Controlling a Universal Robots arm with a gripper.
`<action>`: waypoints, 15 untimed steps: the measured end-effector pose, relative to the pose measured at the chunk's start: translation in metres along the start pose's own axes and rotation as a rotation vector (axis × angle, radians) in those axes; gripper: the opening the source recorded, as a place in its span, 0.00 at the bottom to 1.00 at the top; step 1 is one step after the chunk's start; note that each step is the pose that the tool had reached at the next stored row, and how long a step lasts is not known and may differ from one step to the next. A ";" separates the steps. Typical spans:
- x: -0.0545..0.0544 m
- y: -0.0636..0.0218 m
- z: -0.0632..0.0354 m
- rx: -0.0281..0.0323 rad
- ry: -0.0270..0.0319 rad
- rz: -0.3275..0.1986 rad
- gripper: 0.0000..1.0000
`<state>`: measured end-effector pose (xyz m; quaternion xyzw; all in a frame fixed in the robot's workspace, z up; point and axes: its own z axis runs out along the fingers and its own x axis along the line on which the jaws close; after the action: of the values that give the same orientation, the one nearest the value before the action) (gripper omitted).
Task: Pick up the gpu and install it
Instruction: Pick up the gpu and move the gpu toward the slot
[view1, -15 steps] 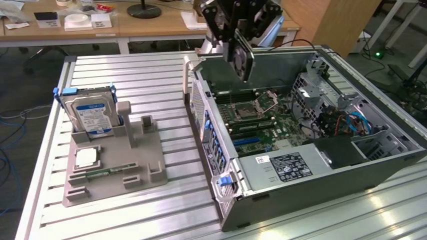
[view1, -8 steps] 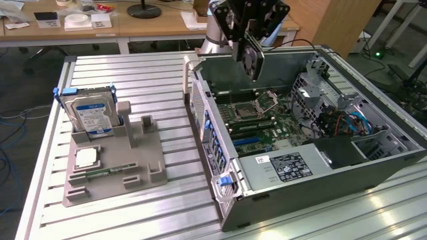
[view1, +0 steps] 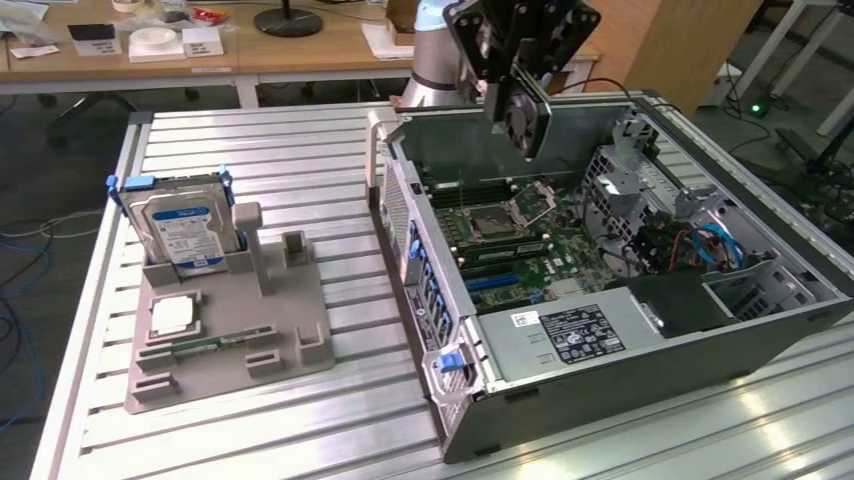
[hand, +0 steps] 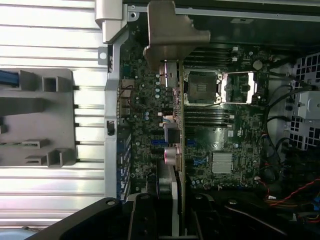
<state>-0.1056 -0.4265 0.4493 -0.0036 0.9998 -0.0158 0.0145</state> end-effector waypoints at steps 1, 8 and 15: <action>-0.003 0.0000 0.0001 0.0000 -0.0001 0.000 0.28; -0.021 -0.0002 0.0006 0.0000 -0.0001 0.000 0.28; -0.039 -0.0003 0.0012 -0.0001 -0.0001 0.000 0.28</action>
<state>-0.0663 -0.4265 0.4493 -0.0037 0.9998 -0.0158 0.0145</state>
